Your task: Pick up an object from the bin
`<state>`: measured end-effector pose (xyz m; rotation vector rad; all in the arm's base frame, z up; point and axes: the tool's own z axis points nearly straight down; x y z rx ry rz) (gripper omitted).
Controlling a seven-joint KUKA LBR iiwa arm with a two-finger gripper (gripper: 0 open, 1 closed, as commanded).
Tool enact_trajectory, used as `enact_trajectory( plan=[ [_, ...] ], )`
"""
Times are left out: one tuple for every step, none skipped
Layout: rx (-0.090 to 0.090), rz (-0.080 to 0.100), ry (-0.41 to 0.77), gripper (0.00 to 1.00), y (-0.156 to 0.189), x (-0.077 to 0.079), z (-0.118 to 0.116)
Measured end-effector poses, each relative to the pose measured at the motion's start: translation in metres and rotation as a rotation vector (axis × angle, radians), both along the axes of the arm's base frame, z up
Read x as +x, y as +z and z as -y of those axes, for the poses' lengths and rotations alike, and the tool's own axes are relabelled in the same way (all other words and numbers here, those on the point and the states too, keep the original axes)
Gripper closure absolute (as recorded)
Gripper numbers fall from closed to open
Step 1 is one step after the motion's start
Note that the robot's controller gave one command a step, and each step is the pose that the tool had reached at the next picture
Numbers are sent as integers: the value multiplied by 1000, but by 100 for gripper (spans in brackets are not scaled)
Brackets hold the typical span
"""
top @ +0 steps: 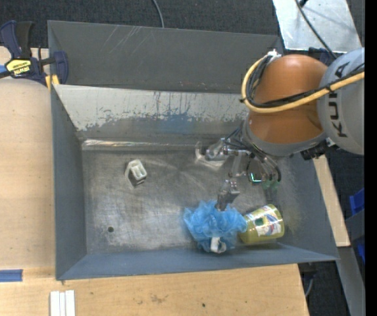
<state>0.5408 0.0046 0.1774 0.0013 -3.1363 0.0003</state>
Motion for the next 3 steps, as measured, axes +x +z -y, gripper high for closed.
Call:
enact_trajectory(
  plan=[
    [0, 8, 0, 0, 4, 2, 0],
    [-1, 18, 130, 0, -18, -12, -1],
    [0, 12, 324, 0, -70, -43, 14]
  ],
)
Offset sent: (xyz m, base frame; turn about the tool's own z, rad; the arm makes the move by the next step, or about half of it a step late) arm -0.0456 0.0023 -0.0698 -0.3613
